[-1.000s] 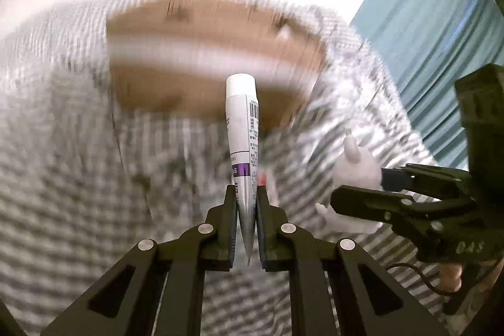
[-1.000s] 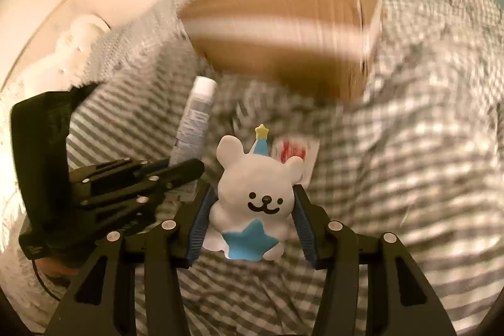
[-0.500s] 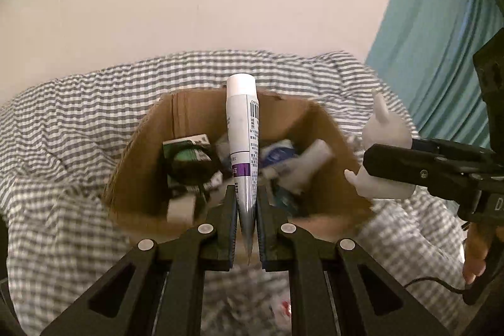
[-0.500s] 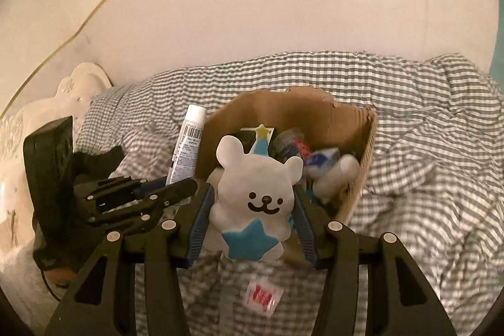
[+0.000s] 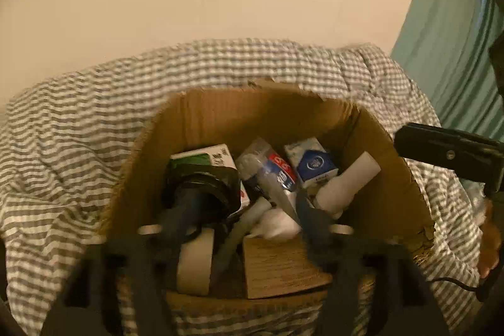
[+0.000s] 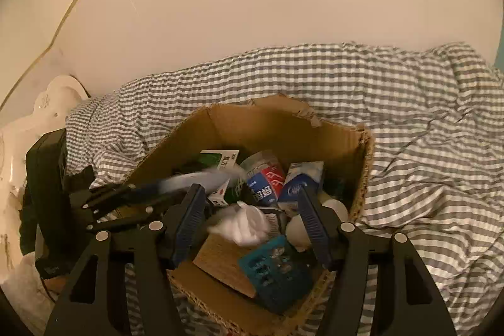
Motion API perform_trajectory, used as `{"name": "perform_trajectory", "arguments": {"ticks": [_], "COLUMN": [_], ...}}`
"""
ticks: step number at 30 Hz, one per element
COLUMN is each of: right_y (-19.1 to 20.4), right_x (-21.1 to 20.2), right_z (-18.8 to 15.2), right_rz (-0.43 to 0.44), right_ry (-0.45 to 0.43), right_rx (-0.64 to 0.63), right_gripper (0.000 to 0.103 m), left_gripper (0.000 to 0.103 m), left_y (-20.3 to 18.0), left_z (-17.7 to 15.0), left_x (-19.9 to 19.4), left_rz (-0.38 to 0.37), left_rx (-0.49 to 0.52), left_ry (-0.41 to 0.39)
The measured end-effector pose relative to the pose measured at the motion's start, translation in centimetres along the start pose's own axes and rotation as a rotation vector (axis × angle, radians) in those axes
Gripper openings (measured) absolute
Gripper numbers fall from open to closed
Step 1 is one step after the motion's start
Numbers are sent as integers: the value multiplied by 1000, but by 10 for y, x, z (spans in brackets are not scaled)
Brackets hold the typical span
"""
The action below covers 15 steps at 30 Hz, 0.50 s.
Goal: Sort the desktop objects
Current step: 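Move both open grippers back toward the red-white sachet on the bedspread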
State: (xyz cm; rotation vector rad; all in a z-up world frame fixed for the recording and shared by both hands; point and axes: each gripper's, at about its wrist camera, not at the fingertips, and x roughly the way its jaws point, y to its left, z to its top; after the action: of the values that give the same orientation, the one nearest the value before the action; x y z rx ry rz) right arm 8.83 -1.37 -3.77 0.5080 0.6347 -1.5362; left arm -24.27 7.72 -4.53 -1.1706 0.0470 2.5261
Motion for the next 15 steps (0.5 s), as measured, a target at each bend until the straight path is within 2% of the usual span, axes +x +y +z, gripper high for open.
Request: {"name": "perform_trajectory", "arguments": {"ticks": [3, 7, 10, 15], "right_y": [5, 21, 25, 18], "right_x": [-22, -58, -78, -97], "right_z": [-4, -22, -48, -110], "right_rz": [-2, -41, -52, -54], "right_ry": [-26, -67, -83, -76], "right_rx": [10, -42, -52, 22], "right_gripper": [61, 61, 61, 61], "left_gripper": [75, 82, 82, 82], "left_y": [-2, 3, 1, -9], "left_z": [-6, -28, -58, -123], "left_x": [-27, -58, -77, -96], "left_rz": [27, 70, 75, 93], "left_rx": [-14, -80, -102, -151], "left_ry": [-35, -61, -41, -5]}}
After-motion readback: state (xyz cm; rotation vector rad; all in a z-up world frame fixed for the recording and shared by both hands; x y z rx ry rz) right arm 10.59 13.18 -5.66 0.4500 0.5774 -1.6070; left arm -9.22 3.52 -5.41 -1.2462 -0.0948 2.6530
